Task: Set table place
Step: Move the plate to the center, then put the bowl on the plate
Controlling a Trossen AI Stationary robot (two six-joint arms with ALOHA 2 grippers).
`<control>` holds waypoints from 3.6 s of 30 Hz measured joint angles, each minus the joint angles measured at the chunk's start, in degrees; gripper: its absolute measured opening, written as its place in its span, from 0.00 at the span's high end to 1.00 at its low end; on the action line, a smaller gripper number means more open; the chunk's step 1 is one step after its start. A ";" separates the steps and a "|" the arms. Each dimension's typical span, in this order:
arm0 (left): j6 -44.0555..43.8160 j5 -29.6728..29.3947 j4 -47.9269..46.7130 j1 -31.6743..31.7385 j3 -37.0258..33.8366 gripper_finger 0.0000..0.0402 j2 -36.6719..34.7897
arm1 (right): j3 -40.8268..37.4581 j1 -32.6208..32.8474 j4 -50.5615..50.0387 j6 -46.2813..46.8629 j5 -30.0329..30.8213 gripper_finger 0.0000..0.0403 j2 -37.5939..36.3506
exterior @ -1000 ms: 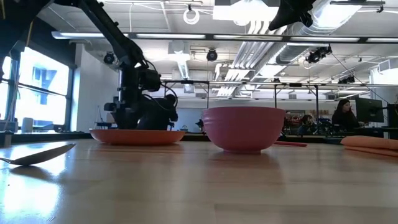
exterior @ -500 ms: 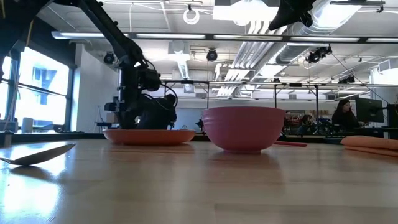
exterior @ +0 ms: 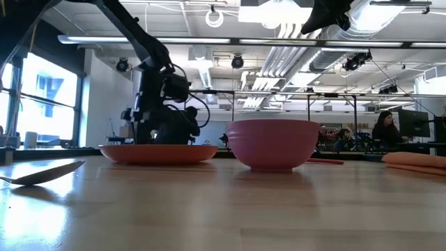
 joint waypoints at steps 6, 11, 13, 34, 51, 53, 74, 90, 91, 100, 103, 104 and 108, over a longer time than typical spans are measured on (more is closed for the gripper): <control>-1.62 -1.86 -0.08 -3.98 -0.01 1.00 0.00 | -0.01 5.40 -1.99 4.46 -0.87 1.00 7.61; -1.92 -1.84 -0.19 -4.32 -0.02 1.00 0.02 | -0.01 12.05 -1.48 7.03 -3.94 1.00 19.49; -1.90 -1.86 -0.21 -4.30 -0.02 1.00 0.02 | -0.03 13.85 -1.47 7.09 -5.48 1.00 24.04; -1.74 -1.81 0.05 -4.32 -0.07 1.00 0.07 | -0.03 19.83 0.39 9.03 -10.06 1.00 45.23; -1.78 -1.79 0.77 -4.31 -0.07 1.00 0.07 | -0.01 20.95 -23.24 10.10 -6.23 1.00 42.08; -1.84 -1.80 0.85 -4.32 -0.07 1.00 0.07 | -0.01 21.02 -24.91 10.09 -5.46 1.00 41.51; -4.28 1.46 2.47 -5.13 -0.07 1.00 0.07 | -0.01 21.00 -26.91 23.97 6.72 1.00 20.17; -19.09 5.05 8.21 -25.80 -0.02 1.00 0.07 | -0.01 20.99 -26.18 25.12 16.99 1.00 0.03; -20.23 5.05 8.67 -26.95 -0.02 1.00 0.07 | -0.01 21.00 -26.00 24.92 16.98 1.00 -0.21; -25.63 4.46 9.09 -30.22 -0.02 1.00 0.07 | 0.01 21.00 -24.78 22.04 16.53 1.00 0.33; -25.78 3.73 8.88 -29.78 -0.03 0.96 -0.09 | 0.01 21.00 -24.76 22.23 15.67 1.00 0.30; -25.74 3.25 8.44 -29.72 -0.04 0.94 -0.20 | 0.00 21.00 -24.84 22.55 15.26 1.00 0.31; -23.90 1.58 2.56 -29.30 2.74 0.82 -0.59 | 0.01 20.98 -25.01 22.89 12.51 0.98 0.63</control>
